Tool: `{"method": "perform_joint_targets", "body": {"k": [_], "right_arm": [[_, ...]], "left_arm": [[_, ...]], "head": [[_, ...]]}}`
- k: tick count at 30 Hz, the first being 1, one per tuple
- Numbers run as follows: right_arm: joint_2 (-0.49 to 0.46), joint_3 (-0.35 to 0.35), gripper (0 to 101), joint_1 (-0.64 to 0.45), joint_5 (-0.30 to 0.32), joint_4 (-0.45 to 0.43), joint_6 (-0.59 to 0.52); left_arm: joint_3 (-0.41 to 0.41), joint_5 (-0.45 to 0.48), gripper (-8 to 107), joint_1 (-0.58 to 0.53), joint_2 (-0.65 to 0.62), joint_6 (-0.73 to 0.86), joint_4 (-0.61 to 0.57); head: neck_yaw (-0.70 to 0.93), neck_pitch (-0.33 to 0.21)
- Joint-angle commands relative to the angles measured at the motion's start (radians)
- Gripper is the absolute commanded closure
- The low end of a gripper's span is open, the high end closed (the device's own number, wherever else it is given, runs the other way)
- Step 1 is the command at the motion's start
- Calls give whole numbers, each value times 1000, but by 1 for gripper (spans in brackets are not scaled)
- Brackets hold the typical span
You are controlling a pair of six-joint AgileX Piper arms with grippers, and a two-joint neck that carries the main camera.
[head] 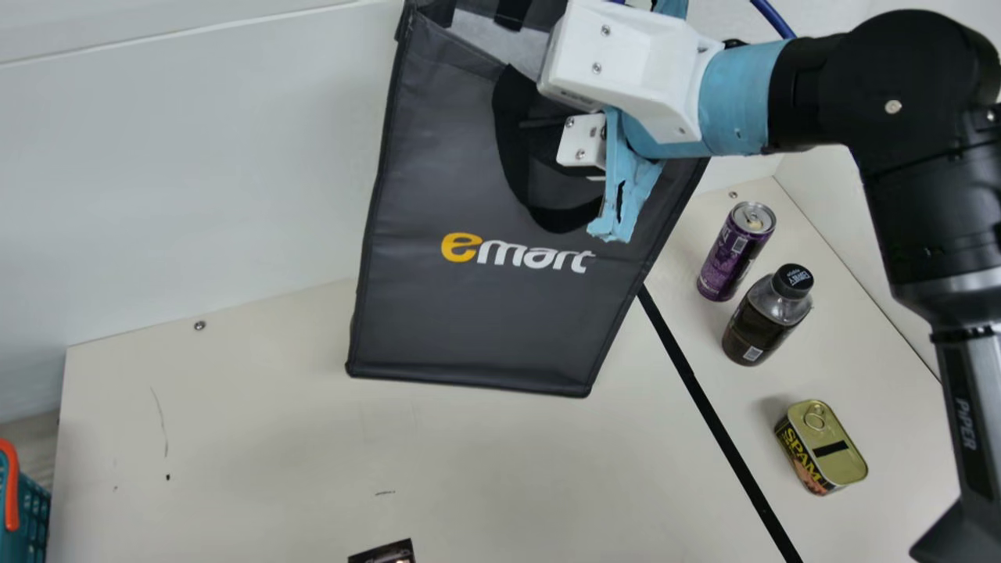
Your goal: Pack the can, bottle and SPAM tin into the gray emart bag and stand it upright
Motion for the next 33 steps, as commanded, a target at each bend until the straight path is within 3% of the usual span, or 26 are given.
{"method": "perform_joint_targets", "body": {"k": [1,33], "right_arm": [[-13,7,101,10,-1,-5,6],[-207,116,101,220,-1,-83,31]], "left_arm": [[0,0,9,0,0,0,0],[0,0,9,0,0,0,0]], "head": [[-1,-23],[-1,-23]]}}
